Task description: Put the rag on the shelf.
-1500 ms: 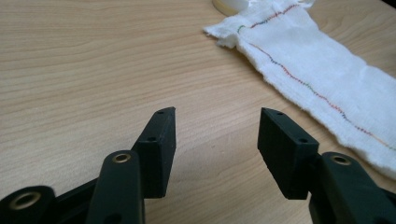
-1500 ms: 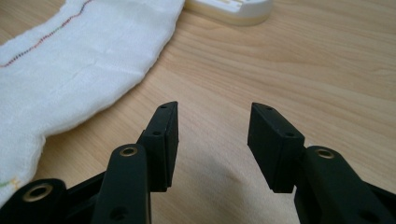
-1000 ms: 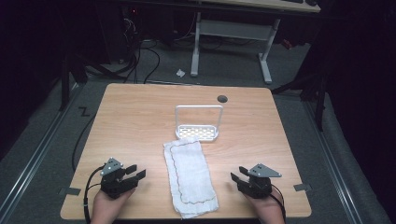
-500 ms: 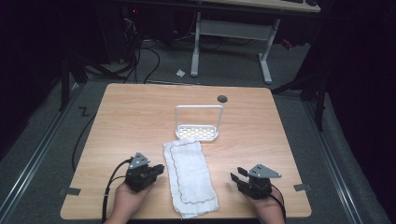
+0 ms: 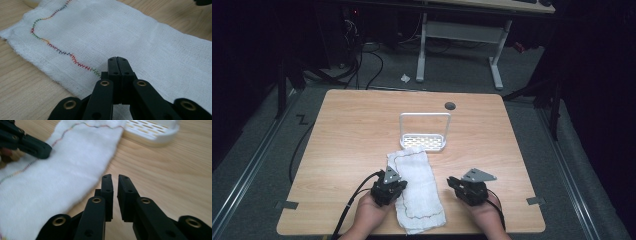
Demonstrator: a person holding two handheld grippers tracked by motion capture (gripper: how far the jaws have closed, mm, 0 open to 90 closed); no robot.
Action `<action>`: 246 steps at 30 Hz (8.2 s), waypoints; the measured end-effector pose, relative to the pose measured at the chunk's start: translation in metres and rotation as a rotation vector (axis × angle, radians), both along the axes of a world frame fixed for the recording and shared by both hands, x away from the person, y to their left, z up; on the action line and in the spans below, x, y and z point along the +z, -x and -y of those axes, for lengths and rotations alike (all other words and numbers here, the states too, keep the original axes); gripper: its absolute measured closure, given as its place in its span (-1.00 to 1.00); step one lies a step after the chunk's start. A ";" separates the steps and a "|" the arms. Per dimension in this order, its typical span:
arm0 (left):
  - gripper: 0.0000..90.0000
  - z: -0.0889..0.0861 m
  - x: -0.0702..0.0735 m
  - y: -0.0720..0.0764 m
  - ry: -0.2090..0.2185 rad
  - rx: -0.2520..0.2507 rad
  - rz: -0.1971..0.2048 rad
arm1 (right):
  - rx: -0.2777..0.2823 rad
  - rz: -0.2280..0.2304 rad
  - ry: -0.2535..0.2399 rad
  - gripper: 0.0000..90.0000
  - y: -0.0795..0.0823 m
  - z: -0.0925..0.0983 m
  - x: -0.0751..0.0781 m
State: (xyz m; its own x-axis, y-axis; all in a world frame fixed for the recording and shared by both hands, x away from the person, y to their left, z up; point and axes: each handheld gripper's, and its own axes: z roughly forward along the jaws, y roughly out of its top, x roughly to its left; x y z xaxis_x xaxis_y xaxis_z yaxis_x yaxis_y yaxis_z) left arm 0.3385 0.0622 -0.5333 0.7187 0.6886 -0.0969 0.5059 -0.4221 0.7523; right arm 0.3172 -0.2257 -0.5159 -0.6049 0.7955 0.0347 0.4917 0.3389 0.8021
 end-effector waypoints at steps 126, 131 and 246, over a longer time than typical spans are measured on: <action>0.85 0.000 0.053 -0.024 0.298 0.033 0.110 | -0.018 0.143 -0.058 0.89 -0.019 -0.031 0.039; 0.85 -0.002 0.066 -0.027 0.318 0.039 0.140 | -0.016 0.172 -0.064 0.89 -0.022 -0.031 0.056; 0.74 0.011 0.168 -0.204 0.202 0.135 0.150 | -0.170 0.161 -0.119 0.87 -0.213 -0.032 0.154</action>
State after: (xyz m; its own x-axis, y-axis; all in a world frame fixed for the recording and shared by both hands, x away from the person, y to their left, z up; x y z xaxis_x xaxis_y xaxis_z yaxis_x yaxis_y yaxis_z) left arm 0.5429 0.0509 -0.3653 0.6383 0.7567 -0.1415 0.4243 -0.1924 0.8848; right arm 0.5301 -0.1932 -0.3615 -0.4685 0.8821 0.0481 0.3961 0.1610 0.9040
